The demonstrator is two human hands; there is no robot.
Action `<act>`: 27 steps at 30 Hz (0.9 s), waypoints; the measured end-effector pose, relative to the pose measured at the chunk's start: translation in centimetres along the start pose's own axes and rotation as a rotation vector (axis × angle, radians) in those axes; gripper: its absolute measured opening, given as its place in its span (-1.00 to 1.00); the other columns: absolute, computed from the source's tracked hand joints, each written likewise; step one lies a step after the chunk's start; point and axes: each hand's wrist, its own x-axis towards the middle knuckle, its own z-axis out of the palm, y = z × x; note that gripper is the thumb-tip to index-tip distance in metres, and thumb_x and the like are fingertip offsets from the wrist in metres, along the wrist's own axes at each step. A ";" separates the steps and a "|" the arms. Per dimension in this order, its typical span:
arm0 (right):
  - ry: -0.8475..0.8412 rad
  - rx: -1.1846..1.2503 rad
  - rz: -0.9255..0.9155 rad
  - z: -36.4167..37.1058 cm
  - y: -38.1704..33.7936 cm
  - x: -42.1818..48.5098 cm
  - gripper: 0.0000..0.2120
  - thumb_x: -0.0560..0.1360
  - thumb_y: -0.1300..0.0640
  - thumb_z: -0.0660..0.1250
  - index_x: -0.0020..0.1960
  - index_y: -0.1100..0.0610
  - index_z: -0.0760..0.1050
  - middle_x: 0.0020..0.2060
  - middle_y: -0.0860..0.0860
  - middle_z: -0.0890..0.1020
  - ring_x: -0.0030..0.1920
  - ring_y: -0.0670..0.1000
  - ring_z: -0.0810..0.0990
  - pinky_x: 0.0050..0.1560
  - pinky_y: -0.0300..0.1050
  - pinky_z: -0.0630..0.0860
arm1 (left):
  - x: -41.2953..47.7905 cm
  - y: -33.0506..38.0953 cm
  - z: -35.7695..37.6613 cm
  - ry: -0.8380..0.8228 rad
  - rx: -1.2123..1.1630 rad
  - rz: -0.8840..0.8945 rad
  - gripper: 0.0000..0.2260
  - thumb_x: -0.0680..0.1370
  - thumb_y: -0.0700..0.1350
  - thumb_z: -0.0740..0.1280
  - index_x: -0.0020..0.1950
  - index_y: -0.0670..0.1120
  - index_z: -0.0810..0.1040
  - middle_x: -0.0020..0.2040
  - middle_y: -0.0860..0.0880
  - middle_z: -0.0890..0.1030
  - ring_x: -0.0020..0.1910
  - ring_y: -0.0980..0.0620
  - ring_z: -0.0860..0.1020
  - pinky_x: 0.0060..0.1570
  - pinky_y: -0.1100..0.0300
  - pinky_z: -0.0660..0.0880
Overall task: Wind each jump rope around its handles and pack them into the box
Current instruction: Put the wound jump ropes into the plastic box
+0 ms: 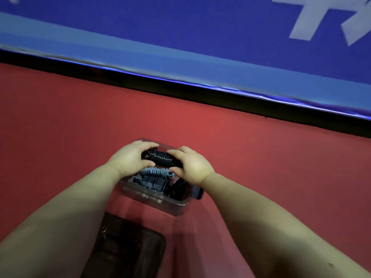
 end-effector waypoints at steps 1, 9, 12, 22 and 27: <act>0.003 0.015 -0.003 0.7 -0.1 1.0 -0.47 0.51 0.03 0.32 0.45 0.01 0.27 0.27 0.03 0.39 0.22 0.11 0.44 0.21 -0.05 0.40 | 0.6 -0.8 -0.1 -0.007 0.055 -0.003 -0.46 0.46 -0.08 0.45 0.41 0.09 0.39 0.28 -0.02 0.47 0.24 0.00 0.45 0.28 0.19 0.33; 0.068 -0.265 -0.034 5.0 0.4 7.1 -0.59 0.52 -0.04 0.29 0.30 0.10 0.37 0.17 0.04 0.48 0.20 0.10 0.36 0.15 -0.05 0.31 | 5.8 -4.8 1.8 -0.054 0.442 -0.056 -0.54 0.49 0.03 0.38 0.37 0.11 0.37 0.20 0.01 0.54 0.19 -0.06 0.48 0.13 0.09 0.43; 0.028 -0.262 -0.015 7.5 0.8 10.0 -0.64 0.53 0.02 0.28 0.26 0.14 0.37 0.16 0.06 0.48 0.21 0.11 0.36 0.00 -0.05 0.38 | 8.4 -7.0 3.6 -0.073 0.557 -0.075 -0.59 0.52 -0.04 0.34 0.36 0.07 0.39 0.20 0.00 0.53 0.15 -0.09 0.52 0.08 0.05 0.48; 0.015 -0.233 0.058 13.5 3.7 10.9 -0.63 0.59 0.08 0.19 0.37 0.12 0.32 0.22 0.04 0.46 0.35 0.14 0.28 -0.15 -0.09 0.30 | 11.2 -8.6 8.5 -0.113 0.777 -0.028 -0.63 0.53 -0.22 0.22 0.33 -0.01 0.42 0.07 0.00 0.59 0.05 -0.08 0.56 -0.02 0.06 0.52; 0.069 -0.235 0.029 12.5 3.6 10.5 -0.59 0.58 0.01 0.21 0.38 0.10 0.29 0.28 0.04 0.39 0.24 0.12 0.37 0.02 -0.04 0.33 | 10.9 -7.6 8.4 -0.082 0.793 -0.075 -0.69 0.56 -0.18 0.22 0.29 -0.01 0.43 0.08 -0.02 0.56 0.02 -0.08 0.56 -0.18 0.10 0.44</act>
